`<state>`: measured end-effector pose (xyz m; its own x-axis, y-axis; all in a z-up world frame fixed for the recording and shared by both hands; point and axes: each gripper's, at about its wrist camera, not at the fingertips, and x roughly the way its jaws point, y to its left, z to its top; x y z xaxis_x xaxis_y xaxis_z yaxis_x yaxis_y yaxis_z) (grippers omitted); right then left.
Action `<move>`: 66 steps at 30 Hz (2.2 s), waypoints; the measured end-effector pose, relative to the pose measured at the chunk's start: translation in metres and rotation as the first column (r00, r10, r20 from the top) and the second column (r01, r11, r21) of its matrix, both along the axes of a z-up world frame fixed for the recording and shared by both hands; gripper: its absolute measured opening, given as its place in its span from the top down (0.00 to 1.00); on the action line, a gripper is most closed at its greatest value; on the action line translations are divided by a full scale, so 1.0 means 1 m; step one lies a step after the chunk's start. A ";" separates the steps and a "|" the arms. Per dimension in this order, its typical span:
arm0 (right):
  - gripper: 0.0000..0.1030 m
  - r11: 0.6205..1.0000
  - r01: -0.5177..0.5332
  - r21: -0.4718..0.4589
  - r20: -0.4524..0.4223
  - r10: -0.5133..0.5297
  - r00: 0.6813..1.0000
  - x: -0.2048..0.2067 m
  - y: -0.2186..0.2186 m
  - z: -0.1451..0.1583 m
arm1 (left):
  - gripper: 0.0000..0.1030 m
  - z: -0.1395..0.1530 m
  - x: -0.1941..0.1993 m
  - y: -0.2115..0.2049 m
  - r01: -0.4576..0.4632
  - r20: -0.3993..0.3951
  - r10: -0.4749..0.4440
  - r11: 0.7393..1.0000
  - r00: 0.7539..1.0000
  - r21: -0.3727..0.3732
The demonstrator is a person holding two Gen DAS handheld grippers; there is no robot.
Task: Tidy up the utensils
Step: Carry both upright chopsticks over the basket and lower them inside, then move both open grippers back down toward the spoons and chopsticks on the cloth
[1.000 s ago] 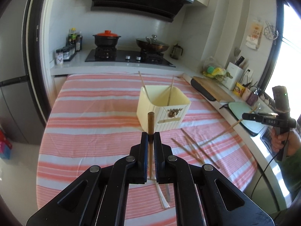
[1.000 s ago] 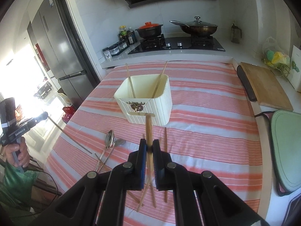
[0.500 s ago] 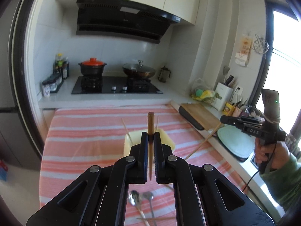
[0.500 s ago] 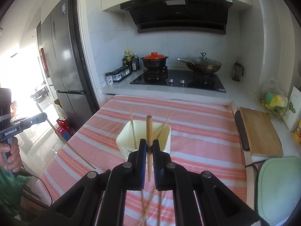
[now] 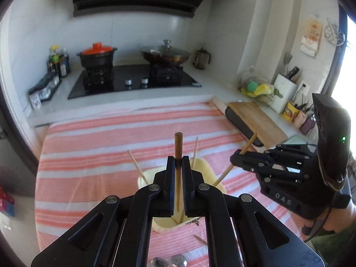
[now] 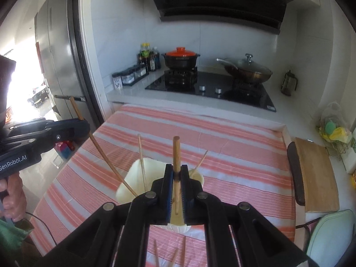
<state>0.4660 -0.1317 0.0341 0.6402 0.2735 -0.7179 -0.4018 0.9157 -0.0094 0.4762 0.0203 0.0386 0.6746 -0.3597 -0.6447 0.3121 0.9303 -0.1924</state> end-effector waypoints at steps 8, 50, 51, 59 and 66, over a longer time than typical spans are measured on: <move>0.79 0.987 0.103 0.121 -0.092 -0.092 0.992 0.029 -0.007 -0.026 | 0.41 -0.035 0.016 0.011 -0.099 -0.120 0.092 0.994 0.988 -0.048; 0.44 0.910 0.413 -0.031 -0.044 -0.414 0.909 -0.229 -0.178 -0.231 | 0.02 -0.247 -0.229 0.129 -0.363 -0.170 0.363 0.931 0.916 0.029; 0.44 0.910 0.413 -0.030 -0.045 -0.414 0.909 -0.229 -0.178 -0.231 | 0.02 -0.247 -0.230 0.130 -0.363 -0.170 0.362 0.931 0.917 0.024; 0.44 0.910 0.413 -0.025 -0.046 -0.414 0.909 -0.229 -0.179 -0.231 | 0.01 -0.247 -0.231 0.131 -0.360 -0.171 0.356 0.933 0.919 0.011; 0.44 0.909 0.415 -0.032 -0.045 -0.416 0.908 -0.228 -0.178 -0.232 | 0.01 -0.247 -0.232 0.134 -0.364 -0.169 0.355 0.931 0.919 -0.023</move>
